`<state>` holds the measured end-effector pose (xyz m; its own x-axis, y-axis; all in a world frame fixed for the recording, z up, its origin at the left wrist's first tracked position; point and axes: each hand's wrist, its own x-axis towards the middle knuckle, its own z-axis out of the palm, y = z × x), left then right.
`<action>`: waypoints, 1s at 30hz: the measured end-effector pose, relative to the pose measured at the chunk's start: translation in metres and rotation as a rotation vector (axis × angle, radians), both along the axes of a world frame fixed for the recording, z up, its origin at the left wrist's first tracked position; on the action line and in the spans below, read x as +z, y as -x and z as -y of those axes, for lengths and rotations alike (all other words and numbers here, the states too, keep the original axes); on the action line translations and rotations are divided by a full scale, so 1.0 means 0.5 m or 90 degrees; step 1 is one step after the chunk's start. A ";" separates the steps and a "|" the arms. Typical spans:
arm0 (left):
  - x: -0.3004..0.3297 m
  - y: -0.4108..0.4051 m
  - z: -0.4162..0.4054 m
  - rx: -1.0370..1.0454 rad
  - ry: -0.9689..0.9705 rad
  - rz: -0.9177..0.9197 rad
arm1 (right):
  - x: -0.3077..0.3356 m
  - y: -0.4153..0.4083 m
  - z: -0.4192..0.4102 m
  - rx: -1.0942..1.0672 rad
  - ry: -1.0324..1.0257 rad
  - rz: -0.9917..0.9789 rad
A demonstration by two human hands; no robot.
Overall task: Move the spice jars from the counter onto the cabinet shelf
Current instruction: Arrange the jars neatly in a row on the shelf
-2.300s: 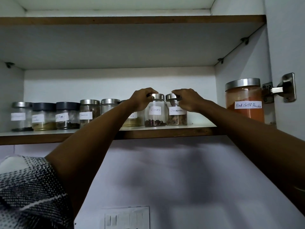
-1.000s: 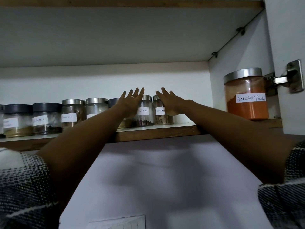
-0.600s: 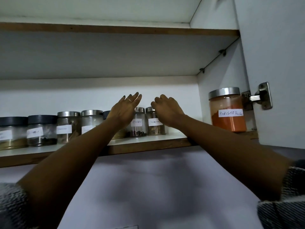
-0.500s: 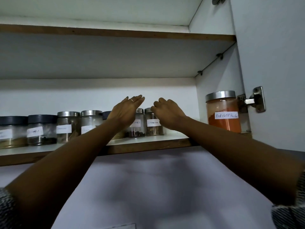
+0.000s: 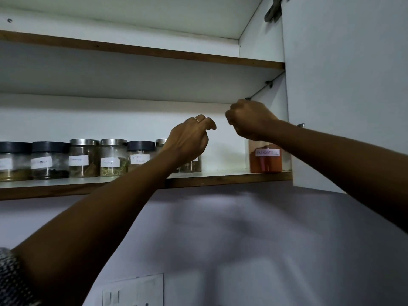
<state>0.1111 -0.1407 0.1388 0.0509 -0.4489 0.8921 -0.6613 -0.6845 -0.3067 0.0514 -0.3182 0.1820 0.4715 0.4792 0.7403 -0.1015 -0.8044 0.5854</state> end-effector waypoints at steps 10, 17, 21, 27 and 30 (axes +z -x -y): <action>-0.012 0.038 0.112 -0.096 0.010 -0.143 | -0.018 0.089 0.107 -0.030 -0.265 -0.120; -0.015 0.043 0.186 -0.141 -0.046 -0.284 | -0.049 0.110 0.155 -0.002 -0.331 -0.175; -0.018 0.043 0.203 -0.165 -0.027 -0.286 | -0.052 0.104 0.161 0.030 -0.343 -0.180; -0.012 0.026 0.198 -0.142 -0.029 -0.286 | -0.049 0.080 0.160 0.038 -0.368 -0.193; -0.008 0.010 0.193 -0.121 -0.031 -0.289 | -0.053 0.059 0.155 0.041 -0.374 -0.202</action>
<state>0.1062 -0.2374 0.1348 0.3435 -0.5287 0.7762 -0.8471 -0.5313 0.0130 0.0218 -0.3955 0.1554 0.6936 0.0735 0.7166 0.0625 -0.9972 0.0419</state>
